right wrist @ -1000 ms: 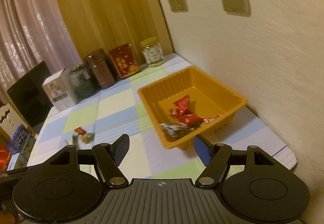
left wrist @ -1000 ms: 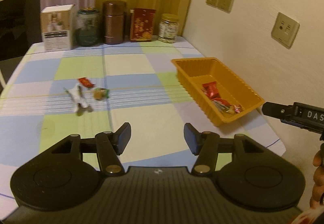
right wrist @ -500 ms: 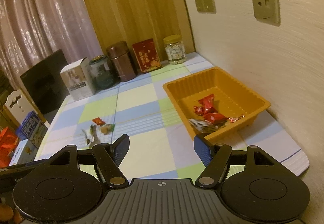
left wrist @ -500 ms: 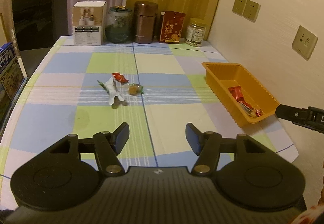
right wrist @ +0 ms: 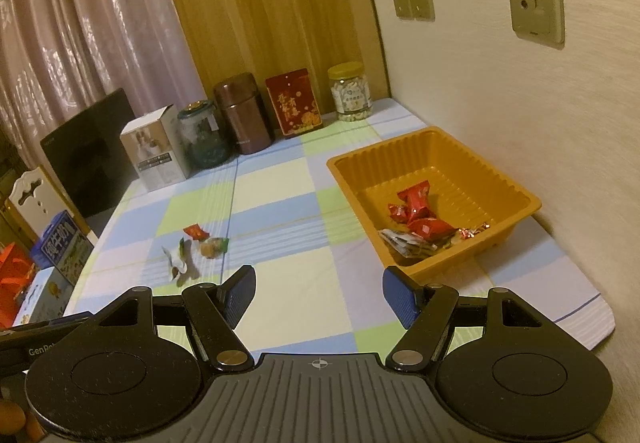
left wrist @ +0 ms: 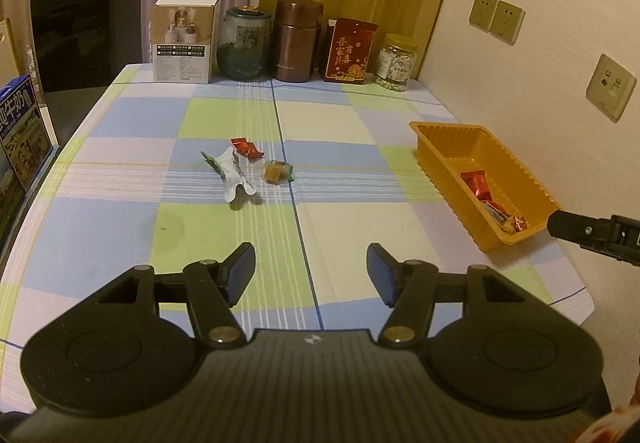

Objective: Organize snacks
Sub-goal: 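Withdraw both tools from the tray toward the remaining snacks, then grasp the white-green packet with the left gripper while the right gripper grasps the clear-wrapped brown candy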

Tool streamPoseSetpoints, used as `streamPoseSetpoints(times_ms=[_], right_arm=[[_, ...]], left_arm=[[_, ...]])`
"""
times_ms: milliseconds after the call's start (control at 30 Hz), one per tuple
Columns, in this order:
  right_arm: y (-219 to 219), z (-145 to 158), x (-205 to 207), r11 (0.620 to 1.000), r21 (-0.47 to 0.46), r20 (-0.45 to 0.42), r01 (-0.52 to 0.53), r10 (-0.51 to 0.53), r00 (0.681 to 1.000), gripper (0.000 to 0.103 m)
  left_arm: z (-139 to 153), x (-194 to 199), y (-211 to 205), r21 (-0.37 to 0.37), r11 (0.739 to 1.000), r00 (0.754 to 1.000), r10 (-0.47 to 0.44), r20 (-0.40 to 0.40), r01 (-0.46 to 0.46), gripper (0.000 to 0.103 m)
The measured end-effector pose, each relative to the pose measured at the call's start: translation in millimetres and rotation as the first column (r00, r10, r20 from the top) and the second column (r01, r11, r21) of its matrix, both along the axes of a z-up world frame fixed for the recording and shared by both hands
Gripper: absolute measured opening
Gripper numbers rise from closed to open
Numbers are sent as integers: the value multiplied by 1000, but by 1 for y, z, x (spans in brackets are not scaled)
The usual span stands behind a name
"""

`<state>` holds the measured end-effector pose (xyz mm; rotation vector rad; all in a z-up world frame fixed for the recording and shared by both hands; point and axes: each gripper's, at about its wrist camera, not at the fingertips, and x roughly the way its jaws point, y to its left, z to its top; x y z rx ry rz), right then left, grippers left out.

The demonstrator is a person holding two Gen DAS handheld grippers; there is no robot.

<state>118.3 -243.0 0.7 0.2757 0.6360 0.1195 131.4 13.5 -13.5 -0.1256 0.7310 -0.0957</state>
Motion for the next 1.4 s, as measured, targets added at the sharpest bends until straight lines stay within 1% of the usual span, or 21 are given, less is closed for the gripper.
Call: streamPoseSetpoints(times_ms=[300, 500, 700, 867, 967, 1100, 1267, 1333, 1400], right_arm=[[8, -6, 8, 1000, -9, -7, -20, 20, 1000, 70], [24, -14, 25, 998, -25, -15, -53, 53, 998, 70], [48, -28, 55, 993, -52, -17, -106, 106, 994, 70], [71, -47, 90, 987, -65, -28, -150, 149, 988, 70], [86, -60, 112, 981, -74, -35, -177, 175, 984, 70], [104, -77, 141, 965, -121, -35, -234, 231, 972, 70], [124, -99, 168, 931, -194, -26, -308, 309, 951, 70], [131, -104, 177, 920, -212, -20, -328, 332, 943, 70], [138, -109, 186, 908, -233, -15, -347, 354, 935, 70]], left_arm=[[-7, 7, 8, 6, 1000, 1000, 15, -3, -15, 58], [-15, 23, 25, 9, 999, 999, 46, -12, -46, 58], [-28, 53, 45, 31, 997, 997, 68, -24, -67, 58], [-44, 87, 60, 55, 997, 997, 65, -36, -63, 58], [-54, 109, 68, 56, 997, 997, 60, -47, -57, 58], [-66, 136, 80, 22, 998, 997, 57, -55, -56, 57], [-81, 168, 88, 10, 999, 998, 45, -45, -45, 56], [-89, 180, 89, 0, 999, 998, 38, -40, -38, 51], [-98, 191, 88, -7, 999, 998, 33, -51, -33, 47]])
